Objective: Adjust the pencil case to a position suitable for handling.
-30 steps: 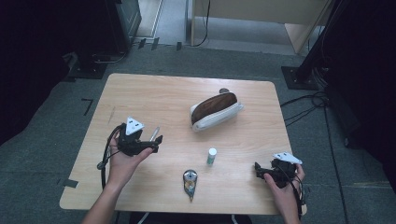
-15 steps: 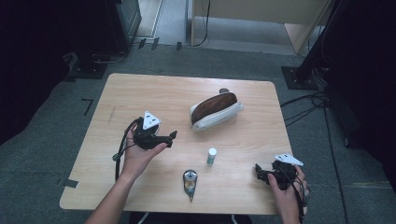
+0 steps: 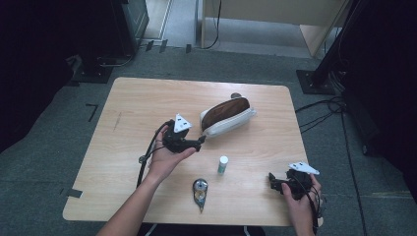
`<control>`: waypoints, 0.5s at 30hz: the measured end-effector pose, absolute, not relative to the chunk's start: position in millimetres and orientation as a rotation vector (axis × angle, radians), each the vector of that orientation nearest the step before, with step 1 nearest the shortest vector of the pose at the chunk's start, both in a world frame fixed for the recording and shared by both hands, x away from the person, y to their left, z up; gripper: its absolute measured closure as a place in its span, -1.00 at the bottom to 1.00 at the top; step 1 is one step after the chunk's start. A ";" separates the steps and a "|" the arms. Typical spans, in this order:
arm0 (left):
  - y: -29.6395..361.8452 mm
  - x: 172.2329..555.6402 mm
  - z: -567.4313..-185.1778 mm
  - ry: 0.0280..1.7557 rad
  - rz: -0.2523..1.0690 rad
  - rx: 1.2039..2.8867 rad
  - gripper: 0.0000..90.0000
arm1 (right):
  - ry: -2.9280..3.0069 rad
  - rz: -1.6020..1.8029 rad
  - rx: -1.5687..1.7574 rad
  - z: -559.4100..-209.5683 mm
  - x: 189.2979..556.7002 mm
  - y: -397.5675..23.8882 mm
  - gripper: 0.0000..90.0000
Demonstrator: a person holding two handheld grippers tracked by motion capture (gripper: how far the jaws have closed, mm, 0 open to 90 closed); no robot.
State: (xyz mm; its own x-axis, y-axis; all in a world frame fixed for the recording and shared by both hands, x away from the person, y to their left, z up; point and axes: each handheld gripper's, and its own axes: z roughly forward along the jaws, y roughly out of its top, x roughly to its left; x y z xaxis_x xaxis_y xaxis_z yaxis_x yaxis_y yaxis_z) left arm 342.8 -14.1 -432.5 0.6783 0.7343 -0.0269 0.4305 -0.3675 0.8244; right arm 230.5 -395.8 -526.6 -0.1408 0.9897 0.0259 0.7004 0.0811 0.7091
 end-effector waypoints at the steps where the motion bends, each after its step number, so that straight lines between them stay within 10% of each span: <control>1: -17.9 343.8 -433.6 0.886 0.445 2.024 -0.32 | 1.897 0.814 1.664 -526.7 230.5 -395.8 -1.00; 15: -59.0 363.5 -451.5 0.855 0.490 2.087 0.02 | 1.894 0.815 1.669 -526.6 230.4 -395.5 -1.00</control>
State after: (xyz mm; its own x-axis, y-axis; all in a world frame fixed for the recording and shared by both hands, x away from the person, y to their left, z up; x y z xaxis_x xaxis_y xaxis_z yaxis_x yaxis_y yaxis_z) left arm 363.5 -59.0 -451.5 0.6949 0.7176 0.0464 0.4033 -0.4424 0.8010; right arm 230.4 -395.5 -526.6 -0.1377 0.9901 0.0284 0.7016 0.0773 0.7084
